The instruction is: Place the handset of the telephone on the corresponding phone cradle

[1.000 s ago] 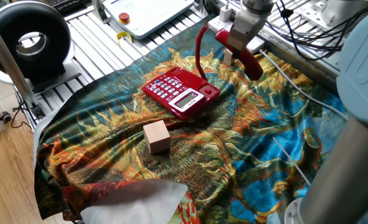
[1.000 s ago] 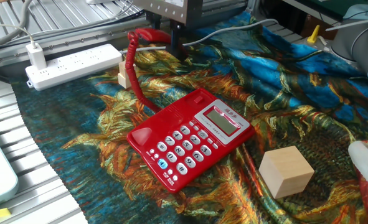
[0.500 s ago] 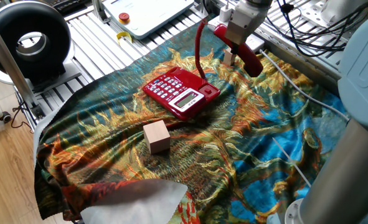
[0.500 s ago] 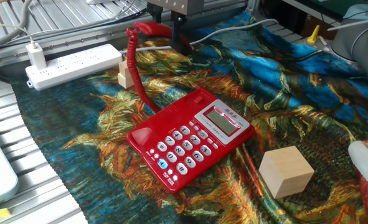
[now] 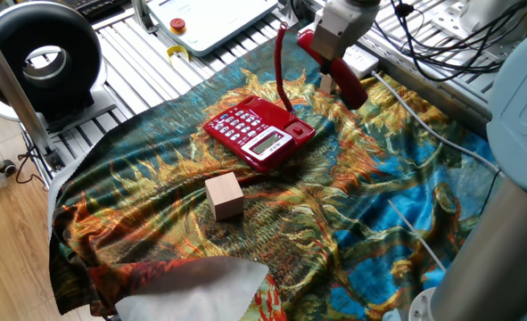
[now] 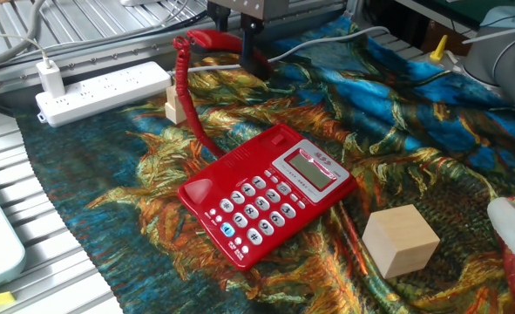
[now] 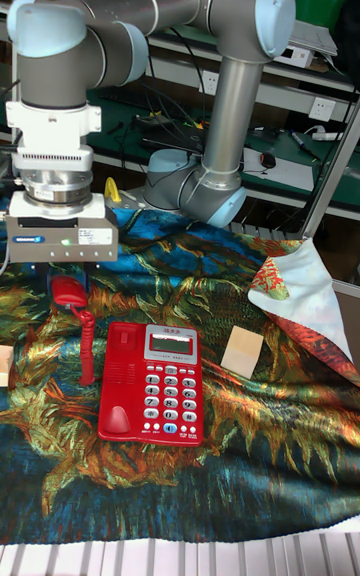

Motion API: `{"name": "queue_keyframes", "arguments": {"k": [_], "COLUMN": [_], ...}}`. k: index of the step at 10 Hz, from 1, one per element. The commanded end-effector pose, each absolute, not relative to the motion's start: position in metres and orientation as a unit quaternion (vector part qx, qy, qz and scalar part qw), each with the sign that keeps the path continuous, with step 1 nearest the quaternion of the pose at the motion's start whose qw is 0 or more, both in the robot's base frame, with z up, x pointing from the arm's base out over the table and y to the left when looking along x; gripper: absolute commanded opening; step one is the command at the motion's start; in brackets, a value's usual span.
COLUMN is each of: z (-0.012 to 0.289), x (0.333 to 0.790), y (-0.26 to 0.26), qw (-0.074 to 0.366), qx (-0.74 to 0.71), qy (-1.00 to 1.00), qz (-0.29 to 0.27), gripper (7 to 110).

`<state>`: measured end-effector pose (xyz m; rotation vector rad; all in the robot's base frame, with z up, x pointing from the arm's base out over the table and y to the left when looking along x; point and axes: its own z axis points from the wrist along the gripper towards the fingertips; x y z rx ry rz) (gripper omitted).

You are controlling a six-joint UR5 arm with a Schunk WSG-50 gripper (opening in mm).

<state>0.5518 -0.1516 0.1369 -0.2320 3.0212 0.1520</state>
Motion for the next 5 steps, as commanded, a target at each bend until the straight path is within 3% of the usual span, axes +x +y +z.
{"name": "queue_keyframes", "arguments": {"k": [1,5], "z": [0.138,0.126], "x": [0.563,0.582], "y": [-0.149,-0.142], "qw": [0.068,0.082], "qx": [-0.053,-0.031], "qy": [0.995,0.995], "qz": [0.048,0.047], "gripper": [7,7]}}
